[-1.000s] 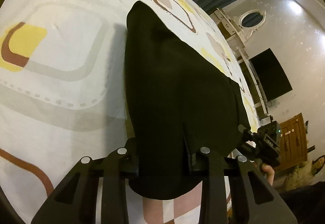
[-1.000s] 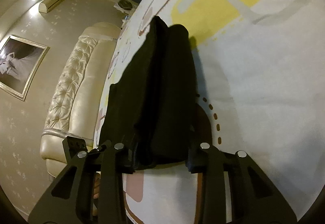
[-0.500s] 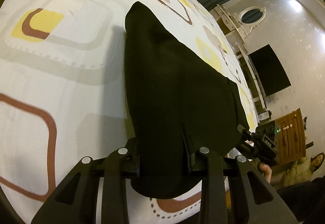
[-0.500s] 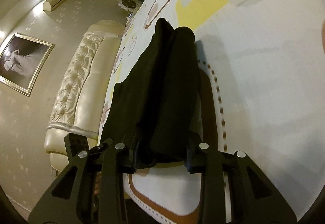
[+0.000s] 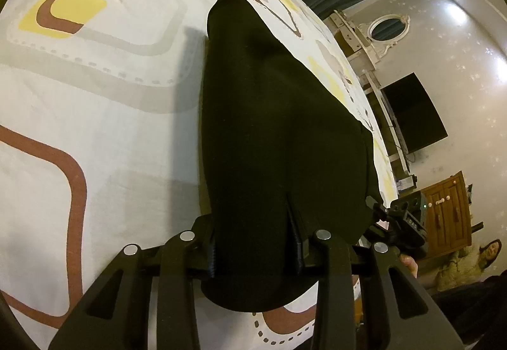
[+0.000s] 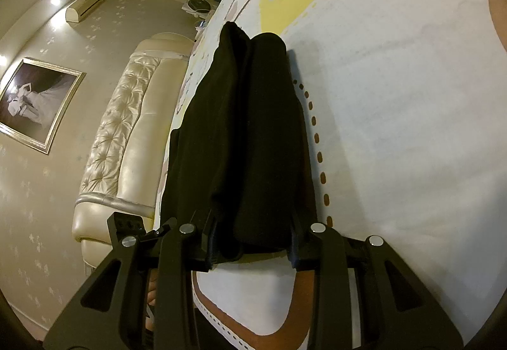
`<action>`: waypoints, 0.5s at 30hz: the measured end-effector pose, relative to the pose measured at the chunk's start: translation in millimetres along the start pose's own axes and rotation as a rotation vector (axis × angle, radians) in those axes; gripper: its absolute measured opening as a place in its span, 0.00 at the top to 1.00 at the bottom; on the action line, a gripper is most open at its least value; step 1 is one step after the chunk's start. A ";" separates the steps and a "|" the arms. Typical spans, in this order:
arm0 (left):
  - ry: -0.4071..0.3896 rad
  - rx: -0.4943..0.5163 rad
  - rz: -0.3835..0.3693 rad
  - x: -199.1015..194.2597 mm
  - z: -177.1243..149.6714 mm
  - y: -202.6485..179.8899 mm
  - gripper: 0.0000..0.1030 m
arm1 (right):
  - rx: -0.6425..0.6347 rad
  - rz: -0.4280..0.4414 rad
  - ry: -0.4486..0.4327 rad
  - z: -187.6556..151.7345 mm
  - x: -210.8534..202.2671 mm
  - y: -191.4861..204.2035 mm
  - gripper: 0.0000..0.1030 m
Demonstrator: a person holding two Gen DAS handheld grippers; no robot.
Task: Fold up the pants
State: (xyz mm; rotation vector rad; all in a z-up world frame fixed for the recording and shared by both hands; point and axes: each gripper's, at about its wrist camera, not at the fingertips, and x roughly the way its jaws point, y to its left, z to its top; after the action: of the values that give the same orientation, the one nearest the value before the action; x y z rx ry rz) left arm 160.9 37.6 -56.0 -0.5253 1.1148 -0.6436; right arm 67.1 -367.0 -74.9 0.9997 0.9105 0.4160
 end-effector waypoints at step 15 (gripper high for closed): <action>-0.008 0.010 0.003 -0.9 -4.7 -3.5 0.65 | 0.006 0.013 0.000 -0.5 -0.4 -1.0 0.69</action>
State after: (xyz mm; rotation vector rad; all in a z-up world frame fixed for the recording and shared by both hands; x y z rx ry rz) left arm 155.6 35.4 -54.7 -0.5174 1.1040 -0.6437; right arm 66.4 -367.6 -75.8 1.0118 0.9058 0.4240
